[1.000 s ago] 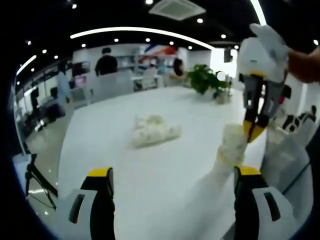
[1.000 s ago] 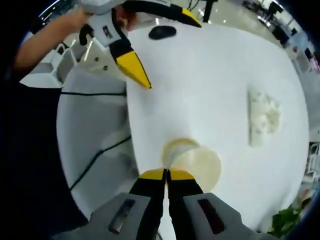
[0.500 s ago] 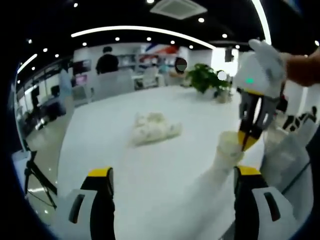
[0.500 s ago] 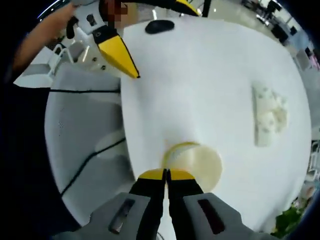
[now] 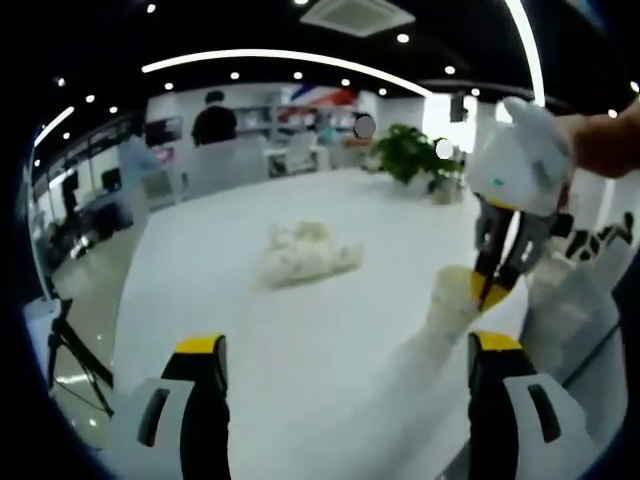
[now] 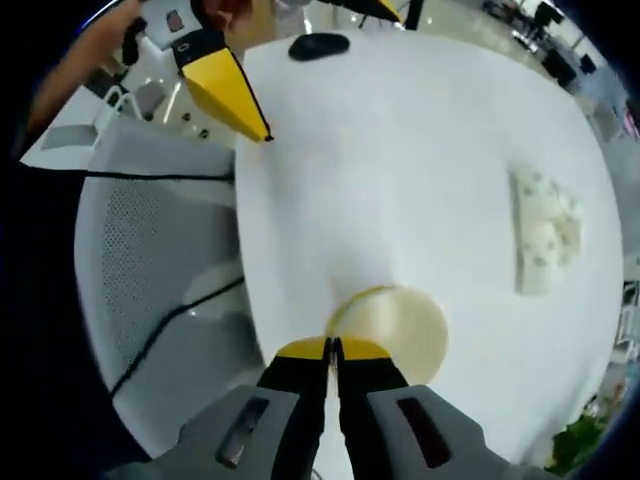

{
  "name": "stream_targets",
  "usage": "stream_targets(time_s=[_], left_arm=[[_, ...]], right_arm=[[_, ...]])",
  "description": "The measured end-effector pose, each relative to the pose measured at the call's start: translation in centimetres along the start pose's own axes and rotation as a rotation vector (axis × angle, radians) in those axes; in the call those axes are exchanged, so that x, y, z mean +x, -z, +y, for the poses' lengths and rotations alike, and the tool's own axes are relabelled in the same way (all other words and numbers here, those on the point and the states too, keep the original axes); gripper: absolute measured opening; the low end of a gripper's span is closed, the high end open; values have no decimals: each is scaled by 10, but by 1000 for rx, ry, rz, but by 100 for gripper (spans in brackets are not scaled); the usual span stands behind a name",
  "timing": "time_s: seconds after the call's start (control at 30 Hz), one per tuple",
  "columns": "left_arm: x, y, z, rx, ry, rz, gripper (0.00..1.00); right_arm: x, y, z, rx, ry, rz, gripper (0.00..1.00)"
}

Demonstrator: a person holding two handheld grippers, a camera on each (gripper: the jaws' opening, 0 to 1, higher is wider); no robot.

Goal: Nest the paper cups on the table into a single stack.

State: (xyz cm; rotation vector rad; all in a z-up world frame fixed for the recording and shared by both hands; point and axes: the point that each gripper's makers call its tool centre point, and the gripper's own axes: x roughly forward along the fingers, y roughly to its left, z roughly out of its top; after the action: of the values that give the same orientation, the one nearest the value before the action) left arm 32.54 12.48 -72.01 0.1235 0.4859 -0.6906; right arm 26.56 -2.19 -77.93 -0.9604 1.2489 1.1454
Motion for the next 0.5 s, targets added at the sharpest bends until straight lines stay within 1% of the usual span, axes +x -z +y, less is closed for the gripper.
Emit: stream_targets(time_s=[0.1,0.2,0.3,0.37,0.4,0.43,0.5], left_arm=[[0,0,0,0,1,0,98],[0,0,0,3,1,3,98],[1,0,0,5,0,4,98],[1,1,1,9,-1,7,98],[1,1,1,9,0,7,98],[2,1,1,9,1,8,98],[2,1,0,11,3,9,98]], right_arm=[[-1,-1,-1,-7,5,-8,0],[-5,-2,-2,-31,17,-24,0],[-7,-4,-3,-40,16,-41,6],[-9,-4,-5,-48,22,-50,7],[-11,-7,-7,-60,34,-67,9],[-12,-6,-7,-58,34,-68,12],[-16,-8,-8,-54,25,-85,13]])
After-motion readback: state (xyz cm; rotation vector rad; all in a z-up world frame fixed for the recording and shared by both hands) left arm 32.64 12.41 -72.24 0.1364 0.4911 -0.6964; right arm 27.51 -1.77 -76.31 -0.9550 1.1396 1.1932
